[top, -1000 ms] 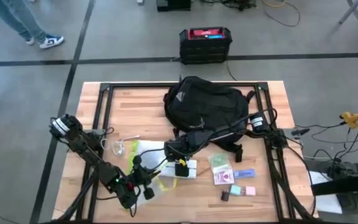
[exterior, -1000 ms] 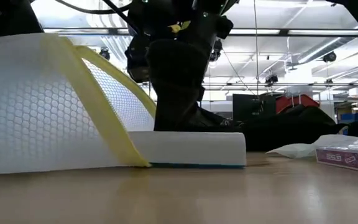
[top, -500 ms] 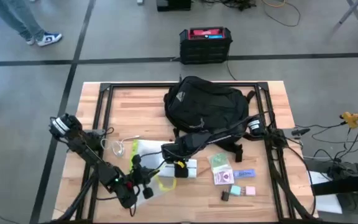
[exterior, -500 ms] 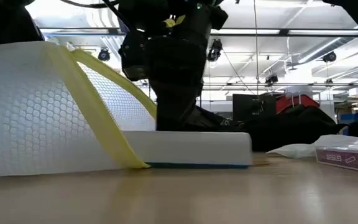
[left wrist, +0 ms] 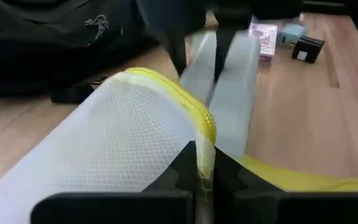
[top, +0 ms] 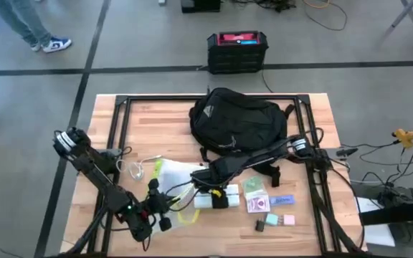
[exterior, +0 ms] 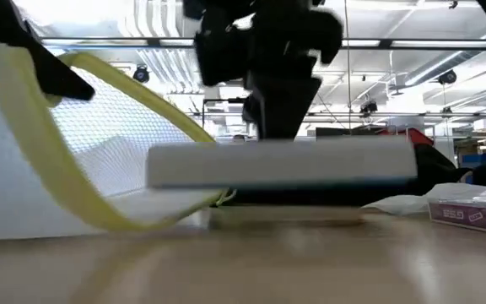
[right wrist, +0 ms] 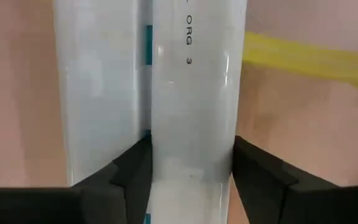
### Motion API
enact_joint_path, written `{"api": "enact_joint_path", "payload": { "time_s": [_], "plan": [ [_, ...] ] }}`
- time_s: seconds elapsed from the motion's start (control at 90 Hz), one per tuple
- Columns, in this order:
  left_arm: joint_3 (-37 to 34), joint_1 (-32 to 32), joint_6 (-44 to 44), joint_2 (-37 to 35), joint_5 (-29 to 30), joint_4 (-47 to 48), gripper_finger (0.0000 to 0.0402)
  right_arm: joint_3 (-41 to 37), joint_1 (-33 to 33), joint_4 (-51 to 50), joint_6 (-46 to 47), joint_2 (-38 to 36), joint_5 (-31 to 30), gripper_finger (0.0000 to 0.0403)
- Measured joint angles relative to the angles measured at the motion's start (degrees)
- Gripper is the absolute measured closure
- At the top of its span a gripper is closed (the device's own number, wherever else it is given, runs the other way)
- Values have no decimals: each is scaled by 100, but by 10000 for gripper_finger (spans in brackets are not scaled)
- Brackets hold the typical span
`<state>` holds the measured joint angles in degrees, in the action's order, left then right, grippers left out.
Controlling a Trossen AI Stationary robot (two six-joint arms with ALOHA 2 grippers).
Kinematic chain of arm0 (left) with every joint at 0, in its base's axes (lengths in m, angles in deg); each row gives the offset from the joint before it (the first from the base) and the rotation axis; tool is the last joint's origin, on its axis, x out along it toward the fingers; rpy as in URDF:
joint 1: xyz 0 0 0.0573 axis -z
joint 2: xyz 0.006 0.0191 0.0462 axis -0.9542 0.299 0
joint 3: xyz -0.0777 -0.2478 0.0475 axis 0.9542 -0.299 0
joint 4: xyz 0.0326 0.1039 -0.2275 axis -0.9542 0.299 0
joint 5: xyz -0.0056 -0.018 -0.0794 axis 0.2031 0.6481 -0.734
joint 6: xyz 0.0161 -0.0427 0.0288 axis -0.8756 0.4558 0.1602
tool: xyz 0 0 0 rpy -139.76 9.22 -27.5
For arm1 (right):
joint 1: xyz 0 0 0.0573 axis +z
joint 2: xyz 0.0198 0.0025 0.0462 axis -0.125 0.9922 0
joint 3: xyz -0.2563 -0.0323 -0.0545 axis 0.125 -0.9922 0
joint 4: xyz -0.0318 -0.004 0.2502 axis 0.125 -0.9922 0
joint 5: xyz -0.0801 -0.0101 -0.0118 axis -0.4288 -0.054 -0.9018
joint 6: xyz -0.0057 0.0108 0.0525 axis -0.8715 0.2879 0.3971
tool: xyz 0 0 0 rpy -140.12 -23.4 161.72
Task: Unpack backpack
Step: Remove the white medicine organizer from the yellow green zip bag
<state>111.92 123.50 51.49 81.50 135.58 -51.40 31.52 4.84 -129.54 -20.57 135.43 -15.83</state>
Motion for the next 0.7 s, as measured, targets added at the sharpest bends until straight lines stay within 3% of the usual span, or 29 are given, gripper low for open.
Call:
{"api": "enact_joint_path", "payload": {
  "time_s": [0.233, 0.7],
  "plan": [
    [0, 62, 241, 20, -28, 39, 402, -977, 162, -69, 270, -972, -1, 236],
    [0, 63, 312, 22, -16, 34, 402, -4566, 695, 339, 1467, -3860, -108, 213]
  ]
}}
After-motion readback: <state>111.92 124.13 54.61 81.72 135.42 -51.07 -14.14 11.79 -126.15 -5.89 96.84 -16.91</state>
